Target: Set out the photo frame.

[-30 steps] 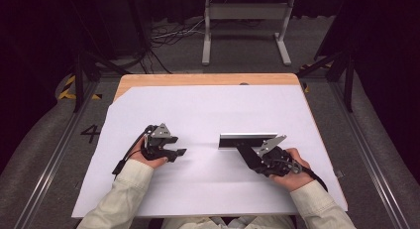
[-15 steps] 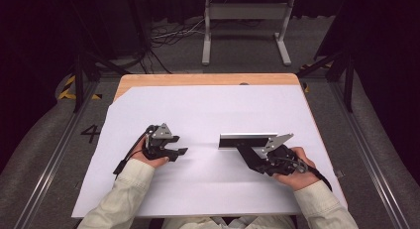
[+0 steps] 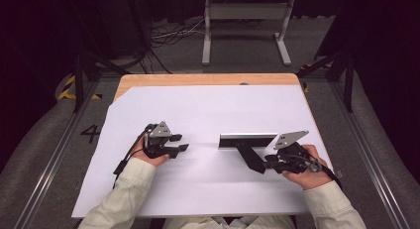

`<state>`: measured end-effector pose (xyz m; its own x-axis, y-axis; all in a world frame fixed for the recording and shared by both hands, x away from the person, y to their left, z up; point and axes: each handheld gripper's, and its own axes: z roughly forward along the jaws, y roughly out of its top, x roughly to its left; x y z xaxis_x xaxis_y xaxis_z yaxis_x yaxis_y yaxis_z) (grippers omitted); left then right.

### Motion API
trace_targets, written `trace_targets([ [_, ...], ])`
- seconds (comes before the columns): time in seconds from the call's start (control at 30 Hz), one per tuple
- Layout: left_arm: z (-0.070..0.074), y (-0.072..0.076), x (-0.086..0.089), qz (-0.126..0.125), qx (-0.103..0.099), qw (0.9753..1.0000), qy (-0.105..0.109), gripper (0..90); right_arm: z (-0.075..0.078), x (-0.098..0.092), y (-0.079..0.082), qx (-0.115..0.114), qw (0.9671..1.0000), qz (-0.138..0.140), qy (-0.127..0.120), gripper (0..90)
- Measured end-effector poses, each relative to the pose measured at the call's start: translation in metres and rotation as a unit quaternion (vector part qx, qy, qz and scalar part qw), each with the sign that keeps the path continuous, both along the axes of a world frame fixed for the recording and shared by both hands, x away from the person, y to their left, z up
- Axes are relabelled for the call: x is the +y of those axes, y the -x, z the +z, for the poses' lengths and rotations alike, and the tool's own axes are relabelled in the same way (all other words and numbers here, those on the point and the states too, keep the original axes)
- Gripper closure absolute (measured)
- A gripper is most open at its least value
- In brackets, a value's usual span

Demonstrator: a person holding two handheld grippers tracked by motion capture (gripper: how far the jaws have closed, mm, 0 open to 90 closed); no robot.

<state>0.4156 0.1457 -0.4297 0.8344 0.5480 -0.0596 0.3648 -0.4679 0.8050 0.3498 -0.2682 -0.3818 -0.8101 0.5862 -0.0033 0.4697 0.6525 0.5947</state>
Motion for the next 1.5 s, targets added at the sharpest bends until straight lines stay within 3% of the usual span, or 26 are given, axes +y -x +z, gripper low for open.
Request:
trace_targets([
  [0.3,0.001,-0.003,-0.002,0.015,-0.006,0.9990,0.042,63.9,0.011,-0.014,0.003,-0.016,0.9995,-0.014,-0.025,77.0],
  [0.5,0.000,-0.005,-0.005,0.032,-0.010,0.9980,0.054,68.7,0.014,-0.021,0.003,-0.027,0.9988,-0.026,-0.032,79.5],
  [0.63,0.001,-0.006,-0.007,0.036,-0.015,0.9980,0.050,70.1,0.014,-0.024,0.003,-0.030,0.9985,-0.032,-0.032,79.7],
  [0.73,0.009,-0.006,-0.015,0.030,-0.021,0.9992,0.016,70.3,0.013,-0.025,0.002,-0.030,0.9986,-0.032,-0.031,79.7],
  [0.87,0.017,-0.006,-0.028,0.026,-0.032,0.9982,0.043,69.5,0.013,-0.025,0.001,-0.029,0.9985,-0.034,-0.030,79.7],
  [0.97,0.020,-0.010,-0.037,0.019,-0.030,0.9992,0.015,69.6,0.015,-0.026,0.001,-0.031,0.9984,-0.036,-0.032,79.9],
  [1.13,0.021,-0.011,-0.045,0.013,-0.035,0.9990,0.024,70.3,0.015,-0.028,0.001,-0.034,0.9981,-0.040,-0.033,80.6],
  [1.3,0.013,-0.019,-0.049,0.013,-0.017,0.9992,0.033,72.6,0.016,-0.032,0.005,-0.042,0.9982,-0.035,-0.025,84.5],
  [1.5,0.004,-0.027,-0.051,0.003,-0.026,0.9987,0.043,79.4,0.017,-0.033,0.004,-0.047,0.9981,-0.033,-0.020,86.7],
])
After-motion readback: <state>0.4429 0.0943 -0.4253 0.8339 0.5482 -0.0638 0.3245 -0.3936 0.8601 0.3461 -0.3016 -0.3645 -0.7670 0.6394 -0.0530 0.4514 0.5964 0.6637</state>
